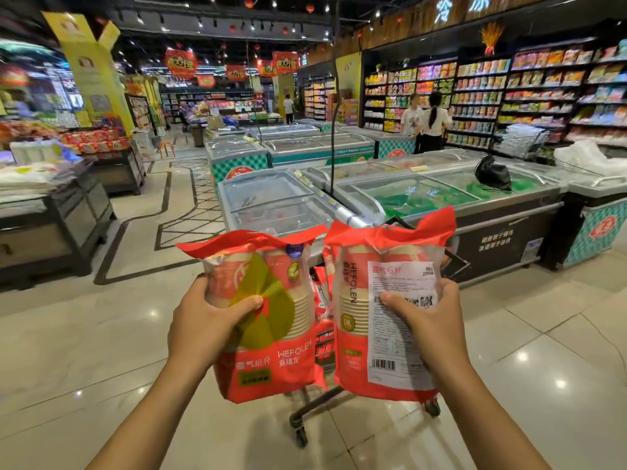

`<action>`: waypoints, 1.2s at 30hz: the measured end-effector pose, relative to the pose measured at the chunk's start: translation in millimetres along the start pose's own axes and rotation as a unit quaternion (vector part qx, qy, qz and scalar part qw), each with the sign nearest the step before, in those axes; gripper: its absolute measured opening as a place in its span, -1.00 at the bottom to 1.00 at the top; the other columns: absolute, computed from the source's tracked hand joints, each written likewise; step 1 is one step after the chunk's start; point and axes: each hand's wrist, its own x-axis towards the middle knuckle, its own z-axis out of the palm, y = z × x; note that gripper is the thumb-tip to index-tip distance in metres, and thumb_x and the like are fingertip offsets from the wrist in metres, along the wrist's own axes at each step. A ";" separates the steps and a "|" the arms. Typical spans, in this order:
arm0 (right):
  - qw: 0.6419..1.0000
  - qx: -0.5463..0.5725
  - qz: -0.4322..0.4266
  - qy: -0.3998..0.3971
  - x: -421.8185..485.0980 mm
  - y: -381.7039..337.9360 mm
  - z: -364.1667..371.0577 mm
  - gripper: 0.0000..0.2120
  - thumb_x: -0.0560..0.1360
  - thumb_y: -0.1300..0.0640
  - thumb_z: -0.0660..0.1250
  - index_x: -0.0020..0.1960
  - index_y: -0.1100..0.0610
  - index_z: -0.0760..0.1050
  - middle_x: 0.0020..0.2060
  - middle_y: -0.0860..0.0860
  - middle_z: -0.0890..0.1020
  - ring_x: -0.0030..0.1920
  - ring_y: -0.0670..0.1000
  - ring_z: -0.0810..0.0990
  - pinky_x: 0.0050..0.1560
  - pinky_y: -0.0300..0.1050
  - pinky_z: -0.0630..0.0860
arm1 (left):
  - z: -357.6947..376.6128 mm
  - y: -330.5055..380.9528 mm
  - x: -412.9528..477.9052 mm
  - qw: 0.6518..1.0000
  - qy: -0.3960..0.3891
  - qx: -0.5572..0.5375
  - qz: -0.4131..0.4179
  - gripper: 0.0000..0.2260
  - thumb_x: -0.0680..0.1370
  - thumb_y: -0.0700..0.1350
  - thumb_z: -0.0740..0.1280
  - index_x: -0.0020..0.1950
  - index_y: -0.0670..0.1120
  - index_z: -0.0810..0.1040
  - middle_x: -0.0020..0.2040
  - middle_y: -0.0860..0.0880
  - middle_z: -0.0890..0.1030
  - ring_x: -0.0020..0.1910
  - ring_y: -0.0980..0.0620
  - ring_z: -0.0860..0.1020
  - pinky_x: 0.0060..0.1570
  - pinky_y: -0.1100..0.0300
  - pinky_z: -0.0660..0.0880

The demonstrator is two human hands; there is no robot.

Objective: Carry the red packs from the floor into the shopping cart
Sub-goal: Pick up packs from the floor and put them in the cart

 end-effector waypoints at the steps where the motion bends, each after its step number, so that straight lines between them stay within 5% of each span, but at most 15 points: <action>1: 1.000 0.000 0.000 0.002 11.7 2.9 1.1 -0.40 0.30 0.01 0.67 0.15 -0.07 0.35 0.04 -0.07 0.64 0.02 0.01 0.69 0.09 0.22 0.66 | 4.7 -2.1 9.6 1.000 0.003 -0.003 -0.006 -0.26 0.04 0.42 0.54 0.14 0.18 0.54 0.07 0.13 0.69 0.05 -0.03 0.68 0.08 -0.22 0.64; 17: 0.999 -0.010 0.027 0.019 191.0 52.5 64.8 -0.41 0.34 0.13 0.66 0.21 0.07 0.38 0.09 0.02 0.65 0.03 0.04 0.69 0.11 0.18 0.63 | 97.6 -50.9 191.1 0.999 -0.001 -0.025 -0.037 -0.31 0.06 0.41 0.54 0.13 0.23 0.54 0.06 0.13 0.71 0.02 -0.03 0.70 0.08 -0.22 0.64; 26: 0.999 -0.012 0.035 0.023 312.5 62.2 121.3 -0.43 0.41 0.22 0.60 0.29 0.17 0.36 0.02 0.01 0.66 -0.18 -0.13 0.70 -0.31 -0.28 0.53 | 161.8 -72.9 323.7 0.996 -0.038 -0.031 -0.076 -0.21 0.03 0.42 0.52 0.20 0.19 0.50 0.08 0.11 0.69 0.03 -0.04 0.69 0.13 -0.20 0.63; 33: 0.996 -0.028 0.086 0.003 377.4 97.2 133.2 -0.35 0.31 0.09 0.68 0.27 0.13 0.42 0.08 0.07 0.71 -0.06 0.03 0.77 -0.03 0.11 0.69 | 206.8 -92.4 383.5 0.993 -0.046 -0.002 -0.110 -0.15 0.03 0.44 0.51 0.25 0.14 0.51 0.08 0.09 0.67 0.04 -0.08 0.67 0.11 -0.20 0.63; 36: 0.994 -0.027 0.110 -0.003 401.8 113.1 140.9 -0.41 0.37 0.15 0.64 0.24 0.13 0.37 0.05 0.07 0.69 -0.06 0.06 0.75 -0.07 0.07 0.68 | 226.7 -101.9 402.3 0.991 -0.048 0.017 -0.122 -0.17 0.05 0.42 0.50 0.26 0.16 0.49 0.08 0.09 0.67 0.02 -0.08 0.67 0.08 -0.19 0.64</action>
